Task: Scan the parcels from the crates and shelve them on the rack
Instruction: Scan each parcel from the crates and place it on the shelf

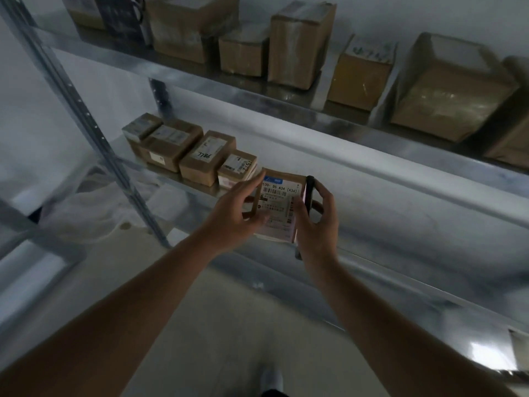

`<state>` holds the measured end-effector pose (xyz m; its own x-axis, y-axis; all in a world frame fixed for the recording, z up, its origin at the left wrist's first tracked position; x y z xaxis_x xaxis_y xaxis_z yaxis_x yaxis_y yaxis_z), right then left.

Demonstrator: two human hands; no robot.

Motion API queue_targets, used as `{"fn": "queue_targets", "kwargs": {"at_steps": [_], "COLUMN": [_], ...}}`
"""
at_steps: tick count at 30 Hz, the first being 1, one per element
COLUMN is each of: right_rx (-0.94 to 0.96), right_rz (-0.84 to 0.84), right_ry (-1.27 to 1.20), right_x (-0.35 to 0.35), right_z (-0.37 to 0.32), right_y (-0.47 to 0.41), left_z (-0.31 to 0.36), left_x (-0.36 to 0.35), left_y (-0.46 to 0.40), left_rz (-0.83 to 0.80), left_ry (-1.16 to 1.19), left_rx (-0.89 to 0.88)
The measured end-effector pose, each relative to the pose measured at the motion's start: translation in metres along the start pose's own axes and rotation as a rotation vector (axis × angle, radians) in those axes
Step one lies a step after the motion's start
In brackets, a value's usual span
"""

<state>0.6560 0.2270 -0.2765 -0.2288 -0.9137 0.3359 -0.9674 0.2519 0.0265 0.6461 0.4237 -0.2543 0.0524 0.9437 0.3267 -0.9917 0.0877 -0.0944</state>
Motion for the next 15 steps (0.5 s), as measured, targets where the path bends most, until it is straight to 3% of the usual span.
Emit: {"fn": "queue_targets", "kwargs": {"at_steps": [9,15], "right_rx": [-0.11,-0.193], "right_rz": [0.022,0.029], "right_ry": [0.032,0.064], "right_x": [-0.061,-0.09], "right_z": [0.044,0.069], "right_y": [-0.074,-0.123], "left_z": [-0.075,-0.106], "left_x": [-0.002,-0.005], "left_y": [-0.086,-0.132], "left_rz": [-0.111,-0.1], "left_ry": [0.052,-0.01], "left_rx": [0.114,0.125]}}
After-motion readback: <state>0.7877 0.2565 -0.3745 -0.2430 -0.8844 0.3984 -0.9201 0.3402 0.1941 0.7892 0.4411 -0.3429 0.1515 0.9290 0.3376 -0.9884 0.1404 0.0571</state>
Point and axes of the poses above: each hand's wrist, its own y-axis away from the middle knuckle, its own x-axis out of the back of the hand, z = x × y, the point moved 9 cm from there along -y, towards the middle knuckle, and after that the axes turned 12 degrees about y, right-handed, at the moved point
